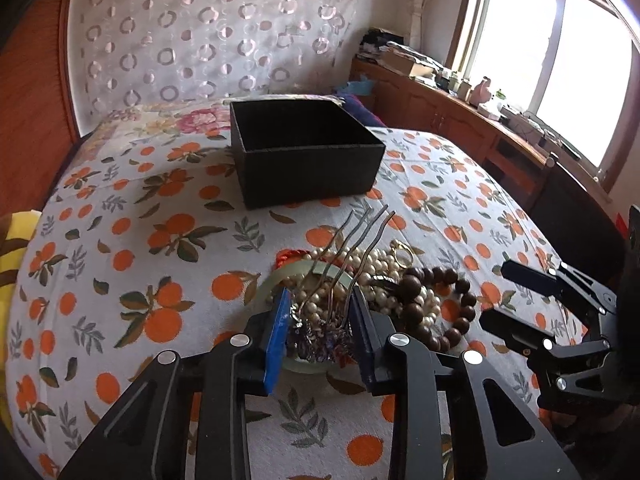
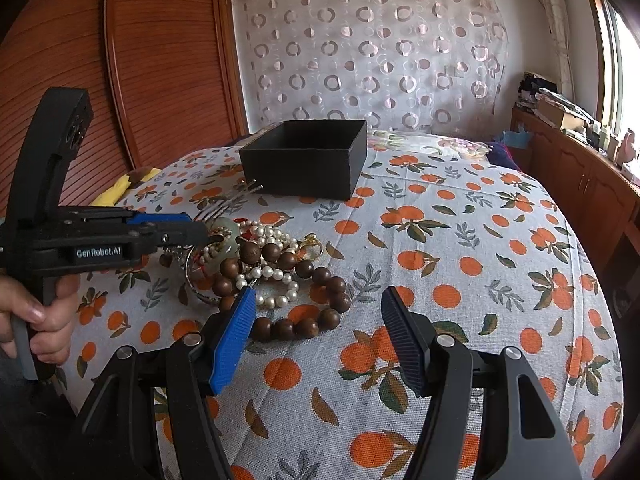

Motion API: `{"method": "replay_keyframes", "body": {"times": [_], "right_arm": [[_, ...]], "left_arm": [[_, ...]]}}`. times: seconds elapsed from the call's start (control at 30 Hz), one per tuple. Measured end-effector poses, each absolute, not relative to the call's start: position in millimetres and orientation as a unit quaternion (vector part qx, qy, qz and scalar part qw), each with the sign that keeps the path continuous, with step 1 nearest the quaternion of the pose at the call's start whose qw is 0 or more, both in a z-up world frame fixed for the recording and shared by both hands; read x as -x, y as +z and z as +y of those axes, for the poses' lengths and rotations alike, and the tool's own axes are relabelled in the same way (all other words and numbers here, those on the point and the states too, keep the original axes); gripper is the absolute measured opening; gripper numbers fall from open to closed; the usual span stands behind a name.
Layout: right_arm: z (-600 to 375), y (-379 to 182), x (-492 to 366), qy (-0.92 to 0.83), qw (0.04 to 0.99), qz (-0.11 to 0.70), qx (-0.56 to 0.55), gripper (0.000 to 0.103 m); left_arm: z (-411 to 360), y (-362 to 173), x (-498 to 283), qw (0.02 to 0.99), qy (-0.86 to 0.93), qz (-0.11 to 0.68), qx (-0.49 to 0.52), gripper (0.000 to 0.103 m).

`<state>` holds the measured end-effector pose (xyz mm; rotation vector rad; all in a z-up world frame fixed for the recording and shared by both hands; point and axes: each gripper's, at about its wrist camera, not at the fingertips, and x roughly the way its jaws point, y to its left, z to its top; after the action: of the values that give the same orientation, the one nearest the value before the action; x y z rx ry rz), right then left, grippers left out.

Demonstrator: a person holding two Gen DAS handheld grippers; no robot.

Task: Organize jewelry
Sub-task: 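Reach the left gripper into the jewelry dish and grasp the silver hairpins, then lift the hairpins with the left gripper while the right gripper grasps the brown bead bracelet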

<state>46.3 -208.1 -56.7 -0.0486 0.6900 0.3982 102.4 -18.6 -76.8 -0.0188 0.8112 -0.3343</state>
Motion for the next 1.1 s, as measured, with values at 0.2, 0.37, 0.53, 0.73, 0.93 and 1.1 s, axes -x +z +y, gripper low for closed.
{"method": "replay_keyframes", "body": {"times": [0.2, 0.37, 0.53, 0.73, 0.93, 1.1], "right_arm": [[-208, -57, -46, 0.194, 0.921, 0.336, 0.024, 0.067], [-207, -57, -46, 0.194, 0.921, 0.336, 0.024, 0.067], [-207, -56, -46, 0.196, 0.920, 0.337, 0.026, 0.067], [-197, -57, -48, 0.208, 0.913, 0.347, 0.050, 0.067], [-177, -54, -51, 0.257, 0.894, 0.360, 0.066, 0.048], [-157, -55, -53, 0.281, 0.880, 0.372, 0.092, 0.040]], "left_arm": [[-12, -70, -110, 0.915, -0.133, 0.381, -0.004, 0.028], [-6, -75, -120, 0.912, -0.132, 0.388, 0.004, 0.016], [-2, -73, -117, 0.915, -0.135, 0.379, 0.018, 0.001], [2, -48, -100, 0.928, -0.139, 0.344, 0.024, 0.001], [3, -31, -91, 0.934, -0.141, 0.326, 0.021, 0.001], [3, -28, -90, 0.935, -0.141, 0.325, 0.020, 0.001]]}}
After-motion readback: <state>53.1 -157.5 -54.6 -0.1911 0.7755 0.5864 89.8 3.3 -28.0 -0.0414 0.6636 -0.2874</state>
